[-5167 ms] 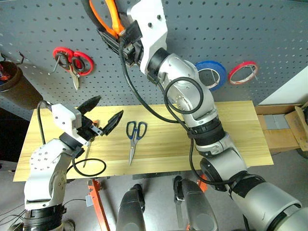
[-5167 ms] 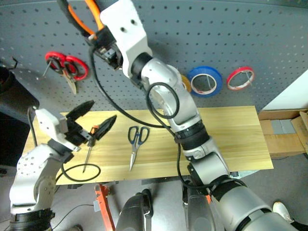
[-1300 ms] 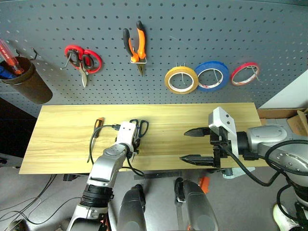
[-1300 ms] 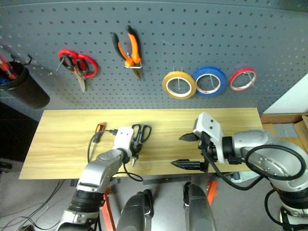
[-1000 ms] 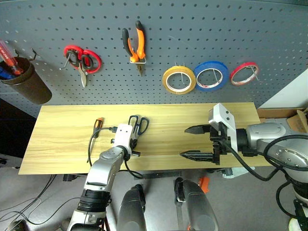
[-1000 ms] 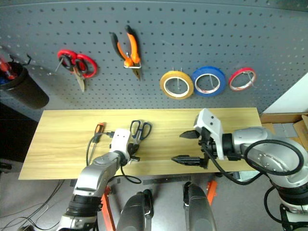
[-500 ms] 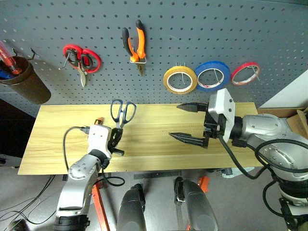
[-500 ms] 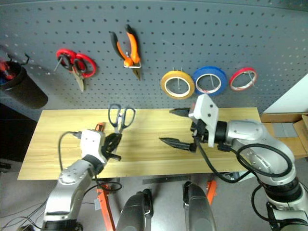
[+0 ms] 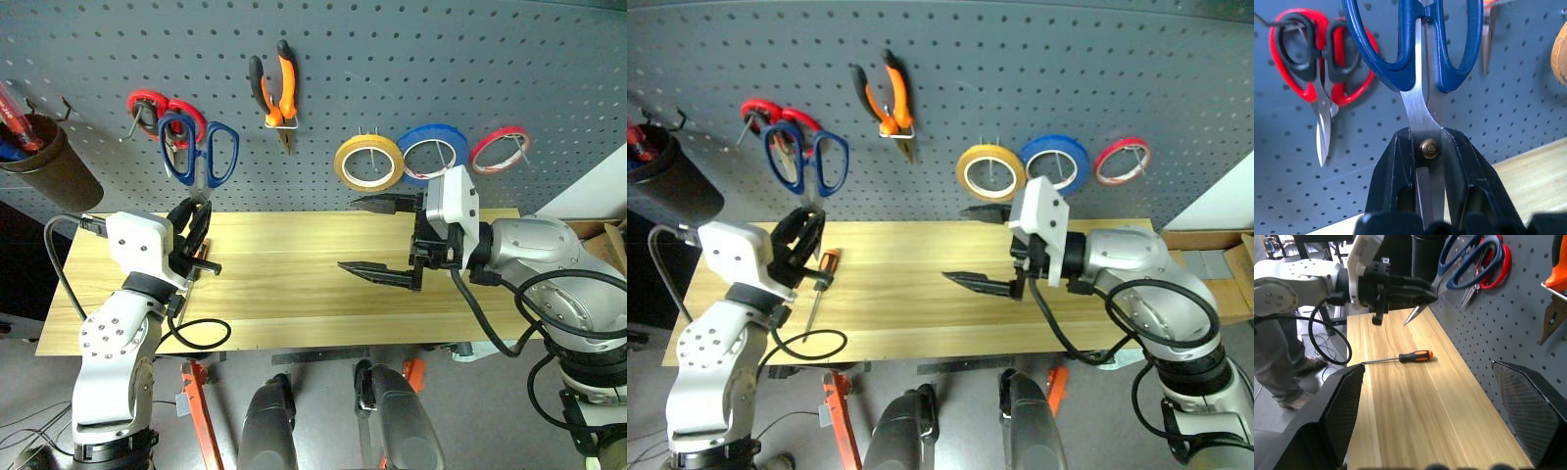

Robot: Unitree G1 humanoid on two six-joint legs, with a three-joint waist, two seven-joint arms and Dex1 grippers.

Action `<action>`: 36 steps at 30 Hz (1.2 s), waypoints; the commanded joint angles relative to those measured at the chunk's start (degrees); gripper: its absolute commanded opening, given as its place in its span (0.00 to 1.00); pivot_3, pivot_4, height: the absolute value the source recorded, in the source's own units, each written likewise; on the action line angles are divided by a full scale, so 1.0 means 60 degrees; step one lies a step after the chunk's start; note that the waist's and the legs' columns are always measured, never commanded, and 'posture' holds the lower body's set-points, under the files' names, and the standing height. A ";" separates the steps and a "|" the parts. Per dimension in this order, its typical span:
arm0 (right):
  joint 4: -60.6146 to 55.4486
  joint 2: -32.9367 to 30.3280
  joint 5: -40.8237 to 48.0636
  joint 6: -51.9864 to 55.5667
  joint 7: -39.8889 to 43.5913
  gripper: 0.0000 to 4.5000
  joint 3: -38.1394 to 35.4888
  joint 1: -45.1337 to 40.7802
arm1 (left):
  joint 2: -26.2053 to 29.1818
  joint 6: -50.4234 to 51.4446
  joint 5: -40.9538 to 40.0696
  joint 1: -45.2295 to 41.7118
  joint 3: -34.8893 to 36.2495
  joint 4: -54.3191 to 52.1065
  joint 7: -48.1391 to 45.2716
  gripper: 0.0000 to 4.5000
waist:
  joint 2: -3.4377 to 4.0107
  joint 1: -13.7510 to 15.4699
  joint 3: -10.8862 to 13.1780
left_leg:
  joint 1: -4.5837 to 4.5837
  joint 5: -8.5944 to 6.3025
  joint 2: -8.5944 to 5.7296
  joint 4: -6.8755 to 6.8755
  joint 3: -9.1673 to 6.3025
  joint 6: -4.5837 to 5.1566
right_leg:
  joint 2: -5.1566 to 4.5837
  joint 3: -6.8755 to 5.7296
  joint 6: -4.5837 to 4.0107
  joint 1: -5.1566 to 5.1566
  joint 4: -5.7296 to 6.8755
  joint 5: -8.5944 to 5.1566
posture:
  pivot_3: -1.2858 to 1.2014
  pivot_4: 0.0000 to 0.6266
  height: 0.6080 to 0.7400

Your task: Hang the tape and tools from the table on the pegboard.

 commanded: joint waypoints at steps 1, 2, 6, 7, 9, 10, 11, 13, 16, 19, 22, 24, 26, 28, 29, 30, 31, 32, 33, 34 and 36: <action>-0.0116 -0.0048 -0.0062 -0.0282 0.0147 1.00 -0.0030 0.0005 | 0.0155 0.0244 -0.0324 -0.0299 0.0604 -0.0803 0.0376 0.11 | 0.0000 0.0001 0.0000 | 0.0000 0.0000 0.0001 0.0000 -0.0002 0.0000 | 0.0001 -0.0003 0.0000 0.0000 0.0001 0.0000 | 0.47 0.52 1.00; -0.0090 -0.0052 -0.0074 -0.0299 0.0171 1.00 -0.0027 0.0010 | 0.0120 0.0397 -0.0401 -0.0379 0.0711 -0.0865 0.0537 0.11 | 0.0000 0.0002 0.0000 | 0.0000 0.0000 0.0001 0.0001 -0.0001 0.0000 | 0.0001 -0.0003 0.0000 0.0000 0.0003 0.0000 | 0.47 0.52 1.00; 0.0025 -0.0061 -0.0162 -0.0361 0.0235 1.00 0.0011 0.0034 | 0.0025 0.0877 -0.0664 -0.0370 0.1186 -0.0981 0.0953 0.11 | 0.0000 0.0001 0.0000 | 0.0001 0.0000 0.0000 0.0003 0.0000 0.0000 | 0.0001 0.0000 0.0001 0.0001 0.0004 0.0000 | 0.48 0.52 1.00; 0.0050 -0.0052 -0.0181 -0.0371 0.0240 1.00 0.0019 0.0036 | -0.0026 0.1004 -0.0761 -0.0355 0.1271 -0.1008 0.1049 0.11 | 0.0000 0.0004 0.0000 | 0.0003 0.0001 0.0000 0.0002 0.0001 -0.0001 | 0.0002 0.0000 0.0001 0.0001 0.0004 0.0000 | 0.48 0.52 1.00; 0.0075 -0.0036 -0.0211 -0.0395 0.0270 1.00 0.0029 0.0040 | 0.0003 0.1052 -0.0827 -0.0305 0.1317 -0.1067 0.1076 0.11 | 0.0000 0.0013 0.0000 | 0.0002 0.0001 0.0000 0.0002 0.0001 -0.0001 | 0.0002 -0.0001 0.0001 0.0001 0.0004 0.0001 | 0.48 0.52 1.00; 0.0076 -0.0034 -0.0212 -0.0410 0.0301 1.00 0.0028 0.0045 | -0.0035 0.1142 -0.0915 -0.0279 0.1345 -0.1112 0.1135 0.11 | 0.0000 0.0023 0.0000 | 0.0002 0.0001 0.0000 0.0002 0.0001 -0.0001 | 0.0002 -0.0002 0.0000 0.0001 0.0004 0.0001 | 0.48 0.52 1.00; 0.0078 -0.0019 -0.0201 -0.0427 0.0335 1.00 0.0019 0.0039 | -0.0075 0.1207 -0.0968 -0.0249 0.1373 -0.1157 0.1197 0.11 | 0.0000 0.0033 0.0000 | 0.0002 0.0001 0.0000 0.0003 0.0001 -0.0001 | 0.0002 -0.0003 0.0000 0.0001 0.0004 0.0001 | 0.48 0.52 1.00; 0.0086 0.0058 -0.0131 -0.0453 0.0385 1.00 -0.0051 -0.0005 | -0.0118 0.1284 -0.1076 -0.0154 0.1368 -0.1244 0.1195 0.11 | 0.0000 0.0044 0.0000 | 0.0002 0.0001 0.0000 0.0006 0.0002 -0.0001 | 0.0002 -0.0004 0.0000 0.0001 0.0005 0.0002 | 0.48 0.52 1.00; 0.0143 0.0283 0.0084 -0.0438 0.0362 1.00 -0.0246 -0.0179 | -0.0124 0.1307 -0.1205 -0.0057 0.1256 -0.1276 0.1136 0.11 | 0.0000 0.0043 0.0000 | 0.0003 0.0001 0.0000 0.0007 -0.0001 -0.0001 | 0.0002 -0.0003 0.0000 0.0001 0.0008 0.0002 | 0.48 0.52 1.00; 0.0154 0.0490 0.0223 -0.0463 0.0266 1.00 -0.0348 -0.0384 | -0.0108 0.1373 -0.1385 -0.0094 0.1169 -0.1124 0.1046 0.11 | 0.0000 0.0051 0.0000 | 0.0003 0.0001 0.0001 0.0007 -0.0005 -0.0001 | 0.0003 -0.0003 0.0000 0.0001 0.0011 0.0002 | 0.48 0.53 1.00; 0.0156 0.0587 0.0226 -0.0469 0.0221 1.00 -0.0346 -0.0527 | -0.0116 0.1372 -0.1457 -0.0037 0.1102 -0.0897 0.0946 0.11 | 0.0000 0.0050 0.0000 | 0.0004 0.0001 0.0001 0.0011 -0.0002 -0.0001 | 0.0003 -0.0002 0.0000 0.0001 0.0015 0.0002 | 0.48 0.53 1.00; 0.0175 0.0596 0.0172 -0.0495 0.0225 1.00 -0.0320 -0.0532 | -0.0118 0.1277 -0.1422 -0.0055 0.0957 -0.0694 0.0853 0.11 | 0.0000 0.0067 0.0000 | 0.0003 0.0001 0.0000 0.0011 -0.0004 -0.0002 | 0.0003 -0.0002 0.0000 0.0002 0.0015 0.0002 | 0.48 0.53 1.00; 0.0165 0.0604 0.0142 -0.0488 0.0201 1.00 -0.0287 -0.0529 | -0.0137 0.1247 -0.1417 -0.0128 0.0915 -0.0562 0.0874 0.11 | 0.0000 0.0071 0.0000 | 0.0004 0.0001 0.0000 0.0010 -0.0002 -0.0001 | 0.0003 -0.0003 -0.0003 0.0002 0.0014 0.0004 | 0.47 0.53 1.00; 0.0160 0.0606 0.0127 -0.0486 0.0183 1.00 -0.0273 -0.0523 | -0.0200 0.1262 -0.1414 -0.0139 0.0984 -0.0421 0.0998 0.11 | 0.0000 0.0069 0.0000 | 0.0004 0.0001 0.0000 0.0010 0.0001 -0.0002 | 0.0003 -0.0004 -0.0003 0.0002 0.0013 0.0004 | 0.47 0.53 1.00; 0.0172 0.0604 0.0109 -0.0494 0.0176 1.00 -0.0269 -0.0520 | -0.0252 0.1245 -0.1398 -0.0130 0.1039 -0.0310 0.1083 0.11 | 0.0000 0.0066 0.0000 | 0.0004 0.0001 0.0000 0.0010 0.0001 -0.0002 | 0.0003 -0.0003 -0.0004 0.0002 0.0013 0.0005 | 0.47 0.53 1.00; 0.0175 0.0607 0.0095 -0.0496 0.0163 1.00 -0.0262 -0.0522 | -0.0281 0.1226 -0.1397 -0.0123 0.1092 -0.0205 0.1135 0.11 | 0.0000 0.0063 0.0000 | 0.0004 0.0001 0.0000 0.0011 0.0001 -0.0001 | 0.0003 -0.0003 -0.0005 0.0002 0.0013 0.0005 | 0.47 0.53 1.00; 0.0181 0.0608 0.0083 -0.0498 0.0153 1.00 -0.0257 -0.0524 | -0.0287 0.1192 -0.1391 -0.0130 0.1117 -0.0114 0.1162 0.11 | 0.0000 0.0063 0.0000 | 0.0004 0.0001 0.0000 0.0010 0.0001 -0.0001 | 0.0003 -0.0003 -0.0005 0.0002 0.0014 0.0006 | 0.47 0.53 1.00; 0.0193 0.0607 0.0061 -0.0510 0.0142 1.00 -0.0250 -0.0525 | -0.0295 0.1172 -0.1388 -0.0181 0.1118 -0.0011 0.1183 0.11 | 0.0000 0.0063 0.0000 | 0.0004 0.0001 0.0000 0.0010 0.0000 -0.0001 | 0.0003 -0.0004 -0.0006 0.0002 0.0014 0.0006 | 0.47 0.53 1.00; 0.0197 0.0614 0.0052 -0.0505 0.0121 1.00 -0.0239 -0.0534 | -0.0284 0.1150 -0.1381 -0.0287 0.1093 0.0123 0.1193 0.11 | 0.0000 0.0064 0.0000 | 0.0004 0.0002 0.0001 0.0010 -0.0001 -0.0001 | 0.0003 -0.0005 -0.0007 0.0002 0.0015 0.0006 | 0.47 0.53 1.00; 0.0201 0.0618 0.0045 -0.0506 0.0105 1.00 -0.0228 -0.0543 | -0.0293 0.1161 -0.1417 -0.0383 0.1078 0.0232 0.1212 0.11 | 0.0000 0.0065 0.0000 | 0.0005 0.0002 0.0000 0.0011 -0.0001 -0.0001 | 0.0003 -0.0007 -0.0005 0.0002 0.0016 0.0005 | 0.47 0.53 1.00; 0.0200 0.0634 0.0039 -0.0512 0.0071 1.00 -0.0205 -0.0549 | -0.0277 0.1164 -0.1421 -0.0539 0.1006 0.0480 0.1197 0.10 | 0.0000 0.0069 0.0000 | 0.0005 0.0002 0.0000 0.0012 -0.0002 -0.0001 | 0.0003 -0.0008 -0.0004 0.0002 0.0021 0.0005 | 0.47 0.53 1.00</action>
